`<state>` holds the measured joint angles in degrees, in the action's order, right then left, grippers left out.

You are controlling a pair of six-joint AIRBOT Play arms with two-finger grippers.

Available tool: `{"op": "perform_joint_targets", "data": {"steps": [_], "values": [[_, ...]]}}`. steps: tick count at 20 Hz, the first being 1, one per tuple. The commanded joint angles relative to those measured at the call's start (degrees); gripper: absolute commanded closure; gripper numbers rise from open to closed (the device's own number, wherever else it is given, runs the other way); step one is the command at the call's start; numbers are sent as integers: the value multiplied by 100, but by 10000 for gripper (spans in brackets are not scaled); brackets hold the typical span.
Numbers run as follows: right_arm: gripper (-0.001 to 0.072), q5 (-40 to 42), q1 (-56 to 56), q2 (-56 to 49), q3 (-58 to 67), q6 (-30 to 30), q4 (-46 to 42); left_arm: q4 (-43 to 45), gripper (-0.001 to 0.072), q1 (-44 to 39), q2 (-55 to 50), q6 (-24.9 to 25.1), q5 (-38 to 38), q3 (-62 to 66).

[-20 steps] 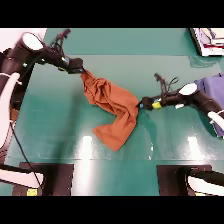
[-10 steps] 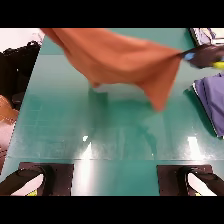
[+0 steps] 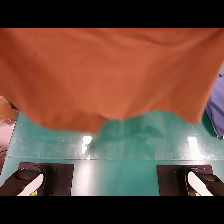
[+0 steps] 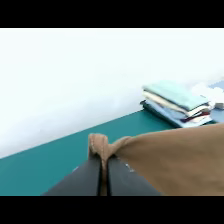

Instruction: Fold the shirts.

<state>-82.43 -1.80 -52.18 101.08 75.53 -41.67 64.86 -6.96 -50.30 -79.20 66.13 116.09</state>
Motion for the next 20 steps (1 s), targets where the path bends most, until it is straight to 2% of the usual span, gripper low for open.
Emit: {"op": "perform_joint_targets", "data": {"steps": [1,4,6,8,12,15,16,17,18,19,20], "values": [[693,-531,216,-483,372,684,-671,774,683,-2,-247,-55,173,-590],[692,-520,1139,-1169,-234,866,-1700,979,683,-2,-940,-140,557,-1449],[693,-306,1687,-1762,-857,855,-2002,966,682,-2,-1519,-140,599,-2057],[692,214,2017,-2518,-1482,566,-1987,968,682,-2,-2188,-138,498,-2566],[692,1558,2009,-3779,-1770,481,-1932,981,683,-2,-3558,-136,-411,-2865],[692,1670,1939,-4367,-1344,483,-1941,979,682,-2,-4063,-199,-1360,-2865],[688,1661,1930,-4505,-1167,485,-1937,984,681,-2,-4116,-273,-1467,-2859],[593,1617,1930,-4605,-990,485,-1934,992,599,20,-4122,-337,-1460,-2859],[403,1558,1928,-4664,-817,485,-1937,977,320,44,-4116,-361,-1368,-2833],[341,1445,1878,-4680,-634,485,-1937,979,151,94,-4107,-398,-1106,-2739],[341,1270,1825,-4664,-466,485,-1937,973,173,179,-4072,-398,-695,-2612]]}}
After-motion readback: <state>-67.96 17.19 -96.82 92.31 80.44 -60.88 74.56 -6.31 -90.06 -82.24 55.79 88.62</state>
